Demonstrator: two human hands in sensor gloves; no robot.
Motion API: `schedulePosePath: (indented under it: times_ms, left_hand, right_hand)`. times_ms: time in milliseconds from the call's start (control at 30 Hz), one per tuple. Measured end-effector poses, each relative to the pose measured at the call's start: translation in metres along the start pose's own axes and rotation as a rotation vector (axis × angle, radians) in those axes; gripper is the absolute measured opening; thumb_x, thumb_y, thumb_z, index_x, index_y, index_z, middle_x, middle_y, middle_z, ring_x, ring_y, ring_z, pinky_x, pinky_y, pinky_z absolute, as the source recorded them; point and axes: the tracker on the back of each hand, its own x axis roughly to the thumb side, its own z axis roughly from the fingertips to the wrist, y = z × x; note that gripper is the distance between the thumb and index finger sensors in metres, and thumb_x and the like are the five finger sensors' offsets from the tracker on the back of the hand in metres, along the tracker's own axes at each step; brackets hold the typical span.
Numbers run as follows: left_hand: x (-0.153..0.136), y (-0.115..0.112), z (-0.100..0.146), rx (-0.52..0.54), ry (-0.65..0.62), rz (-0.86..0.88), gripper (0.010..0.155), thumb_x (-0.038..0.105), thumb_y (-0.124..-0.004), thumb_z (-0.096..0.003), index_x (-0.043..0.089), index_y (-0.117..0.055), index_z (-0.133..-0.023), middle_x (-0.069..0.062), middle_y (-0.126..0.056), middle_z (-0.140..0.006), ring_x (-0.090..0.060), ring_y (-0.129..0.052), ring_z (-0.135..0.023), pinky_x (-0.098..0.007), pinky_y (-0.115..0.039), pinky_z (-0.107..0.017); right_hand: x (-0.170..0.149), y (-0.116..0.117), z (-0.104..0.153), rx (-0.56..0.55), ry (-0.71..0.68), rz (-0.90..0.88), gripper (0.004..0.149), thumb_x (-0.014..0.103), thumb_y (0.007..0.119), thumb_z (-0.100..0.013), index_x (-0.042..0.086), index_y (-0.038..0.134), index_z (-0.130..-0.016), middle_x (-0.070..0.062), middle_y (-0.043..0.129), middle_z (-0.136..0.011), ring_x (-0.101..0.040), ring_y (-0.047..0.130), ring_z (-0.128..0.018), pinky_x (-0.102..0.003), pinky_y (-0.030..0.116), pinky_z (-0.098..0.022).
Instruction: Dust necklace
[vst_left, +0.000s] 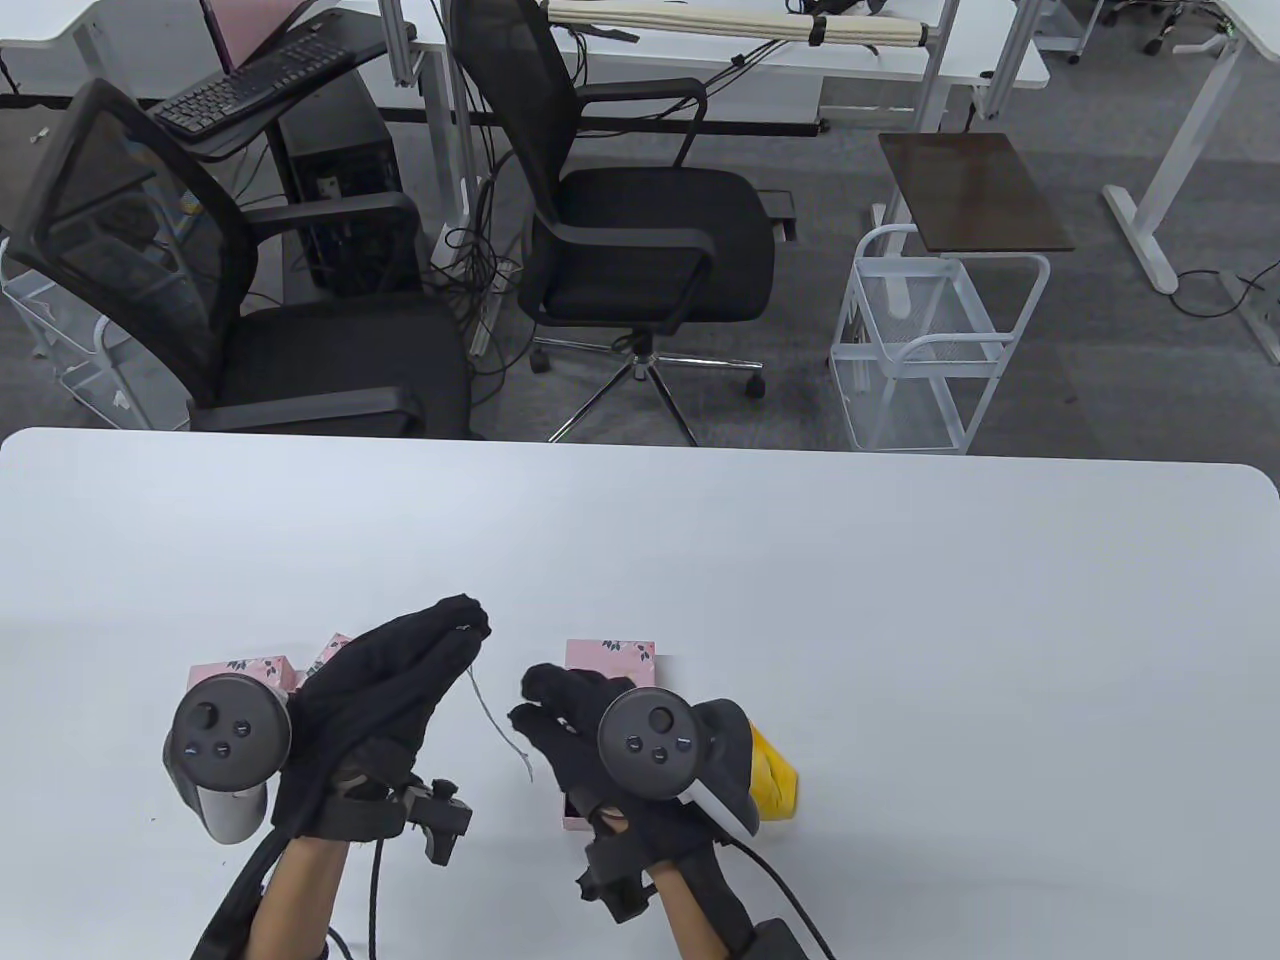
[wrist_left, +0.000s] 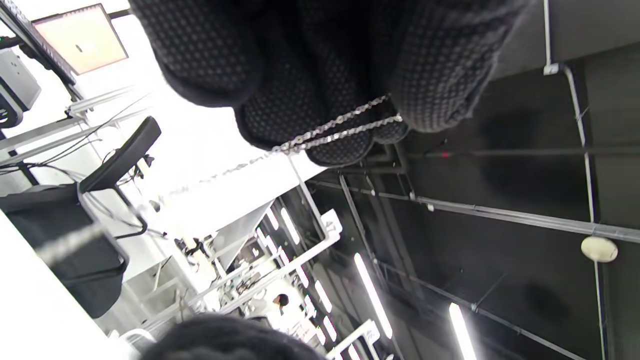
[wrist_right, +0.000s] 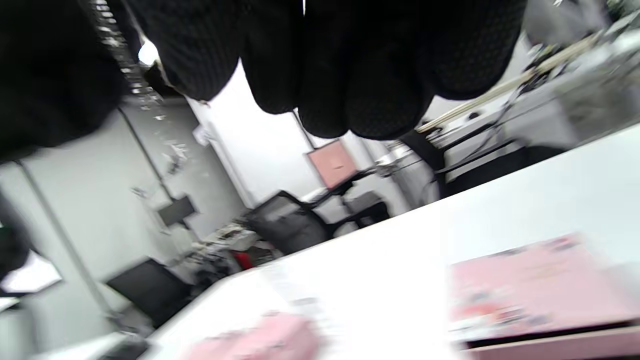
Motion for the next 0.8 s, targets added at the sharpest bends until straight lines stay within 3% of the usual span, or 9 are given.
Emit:
schedulePosePath:
  times_ms: [167, 300, 500, 600, 733, 800]
  left_hand:
    - [0.000, 0.000, -0.001, -0.014, 0.005, 0.034, 0.036, 0.044, -0.087, -0.0569, 0.028, -0.091, -0.089, -0.001, -0.102, -0.085, -0.023, -0.097, -0.073, -0.043, -0.085, -0.052]
    - [0.000, 0.000, 0.000, -0.014, 0.002, 0.041, 0.037, 0.045, -0.087, -0.0570, 0.029, -0.090, -0.090, -0.001, -0.102, -0.086, -0.023, -0.097, -0.074, -0.043, -0.085, -0.053]
    - [0.000, 0.002, 0.000, -0.017, 0.001, 0.057, 0.037, 0.045, -0.087, -0.0571, 0.029, -0.090, -0.090, -0.001, -0.102, -0.086, -0.024, -0.096, -0.074, -0.043, -0.084, -0.053]
    - [0.001, 0.001, 0.000, -0.031, -0.003, 0.067, 0.037, 0.044, -0.087, -0.0571, 0.028, -0.090, -0.090, -0.001, -0.102, -0.086, -0.024, -0.096, -0.074, -0.043, -0.084, -0.053]
    - [0.001, 0.001, 0.000, -0.038, -0.006, 0.068, 0.037, 0.044, -0.087, -0.0571, 0.028, -0.090, -0.090, -0.001, -0.102, -0.086, -0.024, -0.096, -0.074, -0.043, -0.084, -0.053]
    - [0.000, 0.000, 0.000, -0.045, -0.005, 0.068, 0.037, 0.044, -0.087, -0.0571, 0.028, -0.090, -0.090, -0.001, -0.102, -0.086, -0.024, -0.096, -0.074, -0.043, -0.084, -0.053]
  right_hand:
    - [-0.061, -0.013, 0.006, 0.066, 0.221, 0.126, 0.059, 0.042, 0.076, -0.064, 0.007, 0.062, -0.110, -0.029, 0.071, -0.104, -0.053, 0.078, -0.082, -0.061, 0.067, -0.063]
    - [-0.107, -0.005, 0.025, 0.153, 0.339, 0.184, 0.064, 0.043, 0.077, -0.064, 0.006, 0.057, -0.113, -0.032, 0.065, -0.108, -0.056, 0.074, -0.085, -0.063, 0.065, -0.064]
    - [-0.146, 0.035, 0.042, 0.422, 0.471, 0.298, 0.077, 0.046, 0.076, -0.064, 0.002, 0.043, -0.117, -0.038, 0.048, -0.115, -0.063, 0.062, -0.092, -0.066, 0.059, -0.067]
    - [-0.155, 0.057, 0.043, 0.466, 0.478, 0.392, 0.076, 0.043, 0.077, -0.063, 0.003, 0.041, -0.117, -0.039, 0.044, -0.115, -0.062, 0.061, -0.092, -0.066, 0.060, -0.067]
    - [-0.155, 0.067, 0.041, 0.343, 0.417, 0.530, 0.062, 0.035, 0.077, -0.063, 0.009, 0.052, -0.114, -0.031, 0.062, -0.108, -0.052, 0.075, -0.084, -0.058, 0.069, -0.062]
    - [-0.154, 0.065, 0.039, 0.319, 0.407, 0.511, 0.057, 0.033, 0.077, -0.063, 0.011, 0.057, -0.112, -0.027, 0.070, -0.103, -0.047, 0.081, -0.080, -0.055, 0.072, -0.060]
